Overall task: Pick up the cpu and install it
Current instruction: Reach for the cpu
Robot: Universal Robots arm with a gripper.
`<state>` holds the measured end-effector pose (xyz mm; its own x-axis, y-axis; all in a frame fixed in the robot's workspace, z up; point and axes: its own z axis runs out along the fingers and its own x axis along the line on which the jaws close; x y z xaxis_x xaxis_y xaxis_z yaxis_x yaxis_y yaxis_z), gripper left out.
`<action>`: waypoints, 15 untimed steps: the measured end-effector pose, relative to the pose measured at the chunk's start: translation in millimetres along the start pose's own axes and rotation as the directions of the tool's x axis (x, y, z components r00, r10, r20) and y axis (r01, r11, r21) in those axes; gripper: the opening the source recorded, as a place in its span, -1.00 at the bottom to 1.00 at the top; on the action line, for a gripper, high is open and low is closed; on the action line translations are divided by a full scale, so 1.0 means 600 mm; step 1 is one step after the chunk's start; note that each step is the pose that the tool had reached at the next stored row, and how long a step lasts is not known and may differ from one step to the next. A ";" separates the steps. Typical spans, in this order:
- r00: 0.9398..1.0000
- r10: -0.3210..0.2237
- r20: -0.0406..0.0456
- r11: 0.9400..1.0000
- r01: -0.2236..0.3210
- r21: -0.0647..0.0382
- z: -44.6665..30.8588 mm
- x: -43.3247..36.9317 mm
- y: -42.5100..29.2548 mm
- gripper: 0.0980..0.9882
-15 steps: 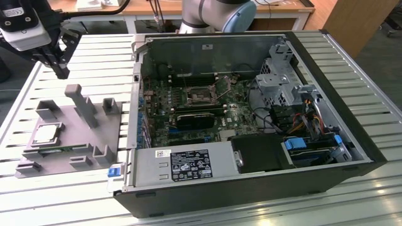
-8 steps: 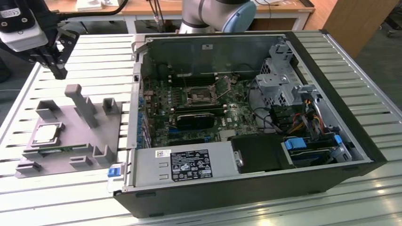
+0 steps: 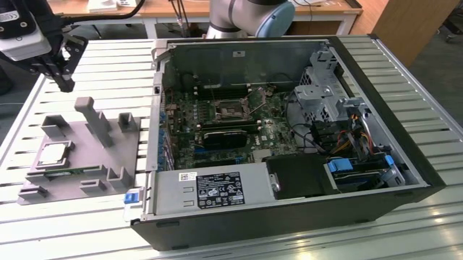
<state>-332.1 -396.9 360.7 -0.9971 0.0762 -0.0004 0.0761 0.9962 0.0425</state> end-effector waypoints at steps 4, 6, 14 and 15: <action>1.000 0.000 -0.001 1.000 0.000 0.000 0.001 0.005 0.000 -0.98; 1.000 0.000 -0.001 1.000 0.000 0.000 0.002 0.007 -0.001 -0.98; 1.000 0.000 -0.002 1.000 0.000 0.000 0.004 0.019 -0.001 -0.98; 1.000 0.000 -0.003 1.000 0.000 0.000 0.004 0.021 -0.001 -0.98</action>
<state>-344.7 -396.5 358.2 -0.9971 0.0762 0.0021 0.0763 0.9962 0.0423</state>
